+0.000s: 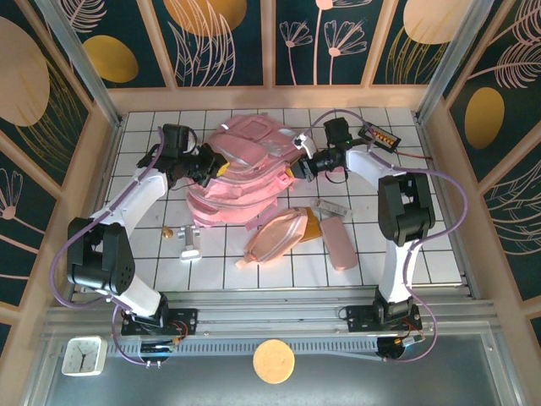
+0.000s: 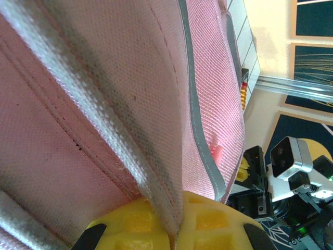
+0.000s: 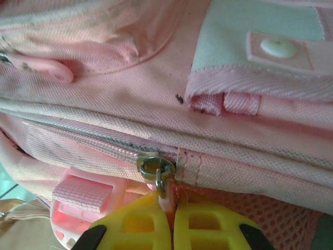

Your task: Pack the student bag

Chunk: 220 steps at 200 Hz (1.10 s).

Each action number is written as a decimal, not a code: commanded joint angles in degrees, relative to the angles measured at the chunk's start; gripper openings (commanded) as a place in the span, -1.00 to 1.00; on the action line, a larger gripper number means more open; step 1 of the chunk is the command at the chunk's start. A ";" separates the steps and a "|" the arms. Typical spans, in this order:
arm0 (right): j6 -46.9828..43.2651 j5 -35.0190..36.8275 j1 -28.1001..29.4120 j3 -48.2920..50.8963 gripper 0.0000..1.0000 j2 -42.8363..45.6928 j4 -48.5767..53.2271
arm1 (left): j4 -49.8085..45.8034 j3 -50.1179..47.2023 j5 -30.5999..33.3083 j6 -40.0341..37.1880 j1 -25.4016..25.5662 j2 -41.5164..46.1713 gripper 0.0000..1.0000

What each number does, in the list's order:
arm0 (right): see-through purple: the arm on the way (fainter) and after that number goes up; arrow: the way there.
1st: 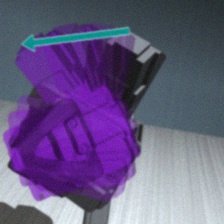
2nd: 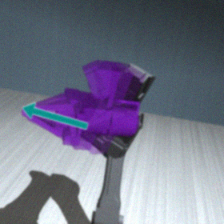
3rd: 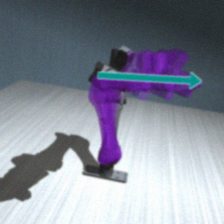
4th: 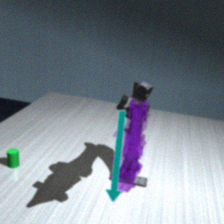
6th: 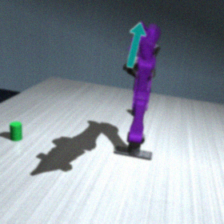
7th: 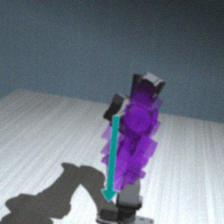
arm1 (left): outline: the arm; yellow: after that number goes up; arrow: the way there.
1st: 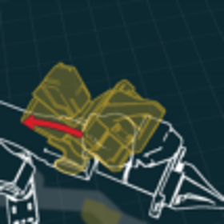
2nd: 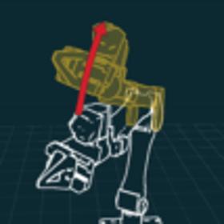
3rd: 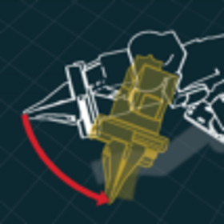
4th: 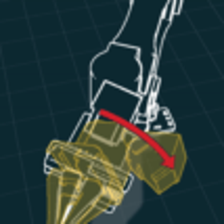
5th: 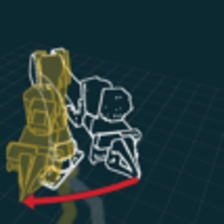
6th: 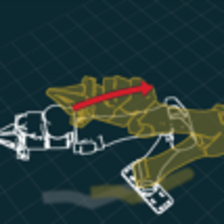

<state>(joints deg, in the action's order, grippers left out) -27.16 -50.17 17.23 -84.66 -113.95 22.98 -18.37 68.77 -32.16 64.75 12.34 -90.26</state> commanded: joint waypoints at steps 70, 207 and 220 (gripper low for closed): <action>4.80 2.46 -1.13 -2.59 -1.00 -1.16 1.78 | 3.04 1.95 -1.24 -3.71 -0.57 1.05 -1.00; -3.36 12.25 1.56 7.70 -0.80 8.42 -12.14 | -1.05 4.84 0.12 -7.74 -0.58 -0.62 -1.00; -2.25 10.69 1.53 6.54 -0.64 7.62 -12.19 | -0.98 4.47 0.15 -7.56 -0.61 -0.37 -1.00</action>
<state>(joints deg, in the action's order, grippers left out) -30.00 -36.12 19.81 -74.24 -104.79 14.48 -21.74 71.31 -32.14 59.16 12.67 -91.57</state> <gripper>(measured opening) 0.119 0.062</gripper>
